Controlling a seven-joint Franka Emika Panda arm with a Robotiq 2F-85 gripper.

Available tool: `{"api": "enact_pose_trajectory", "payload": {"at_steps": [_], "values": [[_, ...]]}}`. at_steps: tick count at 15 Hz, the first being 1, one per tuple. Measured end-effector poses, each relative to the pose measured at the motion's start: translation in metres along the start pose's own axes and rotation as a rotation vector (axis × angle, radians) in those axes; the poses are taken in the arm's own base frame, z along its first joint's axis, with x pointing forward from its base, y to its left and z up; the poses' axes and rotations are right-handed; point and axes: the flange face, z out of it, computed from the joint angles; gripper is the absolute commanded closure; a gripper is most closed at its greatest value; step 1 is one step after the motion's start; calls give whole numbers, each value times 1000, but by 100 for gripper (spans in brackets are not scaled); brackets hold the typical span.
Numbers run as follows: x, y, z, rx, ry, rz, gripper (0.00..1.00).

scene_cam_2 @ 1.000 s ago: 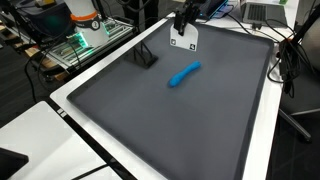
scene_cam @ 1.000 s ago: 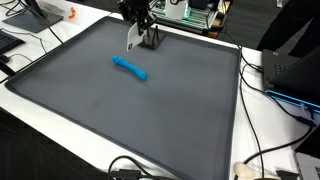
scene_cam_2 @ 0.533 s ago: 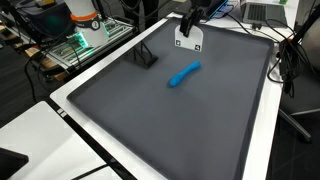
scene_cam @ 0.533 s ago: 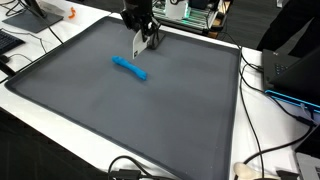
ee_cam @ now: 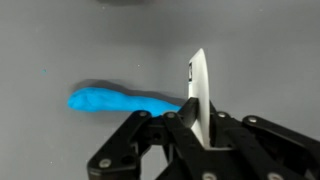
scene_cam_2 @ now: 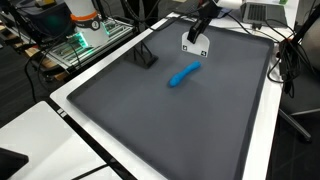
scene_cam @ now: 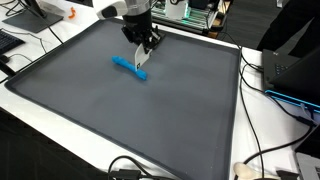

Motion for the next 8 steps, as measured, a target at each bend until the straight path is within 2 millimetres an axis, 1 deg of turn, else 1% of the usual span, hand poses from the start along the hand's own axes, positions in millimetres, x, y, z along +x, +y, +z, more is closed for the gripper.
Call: {"api": "enact_pose_trajectory", "payload": {"at_steps": [8], "values": [[27, -2, 12, -1, -17, 7, 98]]}}
